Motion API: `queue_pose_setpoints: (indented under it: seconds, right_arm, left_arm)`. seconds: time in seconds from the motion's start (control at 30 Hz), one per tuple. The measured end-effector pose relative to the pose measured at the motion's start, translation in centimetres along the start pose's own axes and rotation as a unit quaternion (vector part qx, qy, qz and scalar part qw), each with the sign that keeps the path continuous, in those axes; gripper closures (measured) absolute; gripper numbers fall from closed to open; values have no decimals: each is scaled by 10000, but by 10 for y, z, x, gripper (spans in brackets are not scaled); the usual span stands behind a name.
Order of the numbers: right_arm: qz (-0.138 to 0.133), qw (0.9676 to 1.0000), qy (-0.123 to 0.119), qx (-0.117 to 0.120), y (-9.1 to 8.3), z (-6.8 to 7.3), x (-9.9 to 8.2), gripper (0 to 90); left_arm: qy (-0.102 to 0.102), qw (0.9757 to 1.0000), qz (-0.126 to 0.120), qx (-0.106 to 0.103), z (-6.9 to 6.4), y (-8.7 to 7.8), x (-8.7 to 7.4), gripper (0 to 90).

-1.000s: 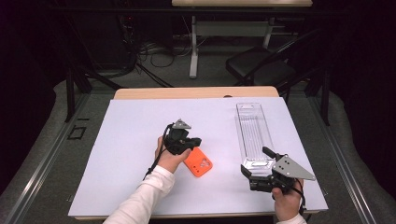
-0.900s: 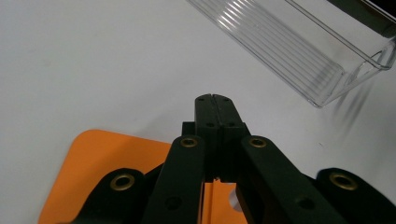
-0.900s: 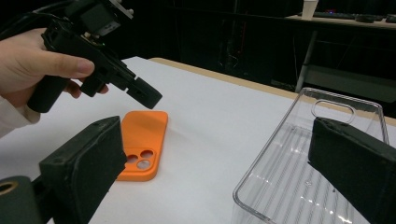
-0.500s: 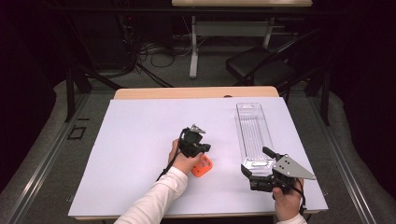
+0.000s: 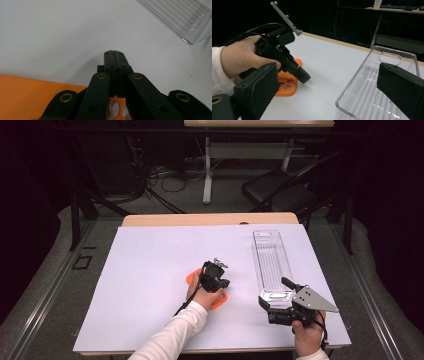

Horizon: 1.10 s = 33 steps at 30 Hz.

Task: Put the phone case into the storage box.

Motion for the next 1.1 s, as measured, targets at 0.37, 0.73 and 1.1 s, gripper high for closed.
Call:
queue_pose_setpoints:
  seconds: [0.37, 0.73, 1.1]
  right_arm:
    - [26, 10000, 32, 19, 0, 1, -1, 42]
    - [-3, 10000, 70, 29, 0, 0, -1, 46]
    - [-8, 10000, 54, 13, 1, -1, -1, 49]
  left_arm:
    - [102, 9998, 162, -32, -6, 6, -4, 900]
    - [199, 9993, 292, -87, -7, -6, -15, 900]
    - [311, 9991, 251, -151, -8, -23, -37, 900]
Point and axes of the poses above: each handheld gripper's, and its own axes: y roughly forward along the jaws, x roughly out of its top, z roughly to its left, the point moved 6 cm from there along y, roughly forward along the jaws, and after that the axes turned 1 degree about -x, right-handed, at the moved point
